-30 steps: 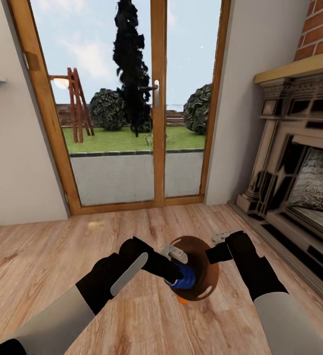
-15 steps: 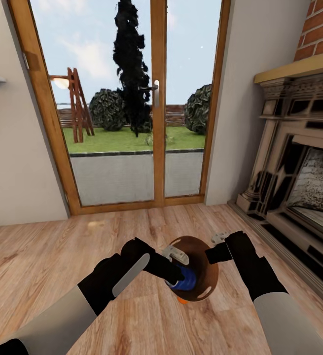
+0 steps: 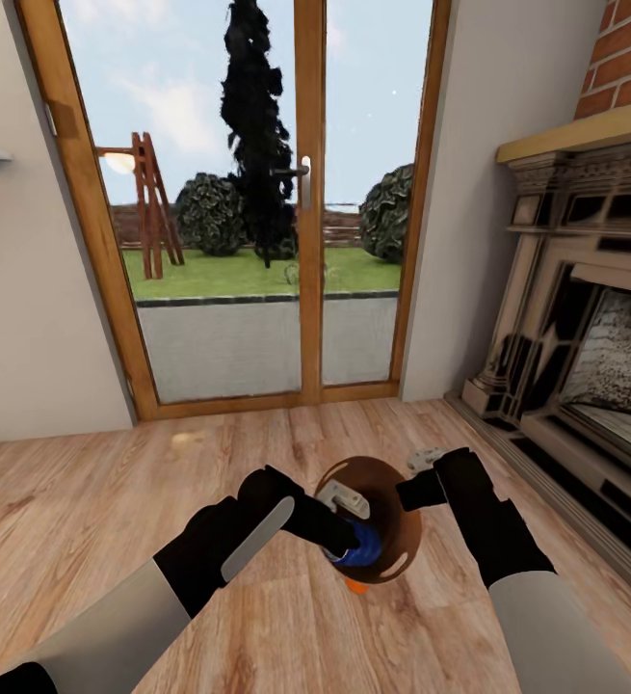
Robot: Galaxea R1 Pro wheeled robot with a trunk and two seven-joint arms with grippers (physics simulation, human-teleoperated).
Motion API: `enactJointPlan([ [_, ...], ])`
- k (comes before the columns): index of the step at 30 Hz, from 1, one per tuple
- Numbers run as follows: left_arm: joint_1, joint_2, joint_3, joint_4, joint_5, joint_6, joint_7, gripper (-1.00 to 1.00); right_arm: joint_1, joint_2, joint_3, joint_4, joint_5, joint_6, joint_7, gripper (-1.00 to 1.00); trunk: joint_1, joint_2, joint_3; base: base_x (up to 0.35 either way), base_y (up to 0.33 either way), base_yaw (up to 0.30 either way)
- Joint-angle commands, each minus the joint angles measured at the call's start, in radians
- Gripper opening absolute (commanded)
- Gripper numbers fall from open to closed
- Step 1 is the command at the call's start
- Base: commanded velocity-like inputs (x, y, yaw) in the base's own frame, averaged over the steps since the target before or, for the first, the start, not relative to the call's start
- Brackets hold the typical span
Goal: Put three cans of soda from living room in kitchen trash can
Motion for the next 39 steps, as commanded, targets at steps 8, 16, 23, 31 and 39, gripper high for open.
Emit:
enactJointPlan([
  [8, 0.000, 0.001, -0.004, 0.012, -0.009, -0.004, 0.001, 1.00, 0.000, 0.002, -0.002, -0.005, -0.017, 0.004, 0.003, -1.00, 0.000, 0.000, 0.000, 0.000, 0.000, 0.000],
  [16, 0.000, 0.001, -0.004, 0.020, -0.008, -0.005, 0.001, 1.00, 0.000, 0.002, -0.002, -0.005, -0.017, 0.004, 0.003, -1.00, 0.000, 0.000, 0.000, 0.000, 0.000, 0.000],
  [23, 0.000, 0.002, -0.005, 0.017, -0.004, -0.006, -0.002, 1.00, 0.000, 0.002, -0.002, -0.005, -0.017, 0.004, 0.003, -1.00, 0.000, 0.000, 0.000, 0.000, 0.000, 0.000],
  [31, 0.000, 0.010, -0.010, -0.047, -0.001, -0.002, -0.008, 1.00, 0.000, 0.002, -0.003, -0.005, -0.017, 0.004, 0.003, -1.00, 0.000, 0.000, 0.000, 0.000, 0.000, 0.000],
  [39, 0.019, 0.017, -0.006, -0.233, 0.008, 0.000, -0.011, 1.00, 0.000, 0.002, -0.009, -0.005, -0.017, 0.004, 0.003, -1.00, 0.000, 0.000, 0.000, 0.000, 0.000, 0.000],
])
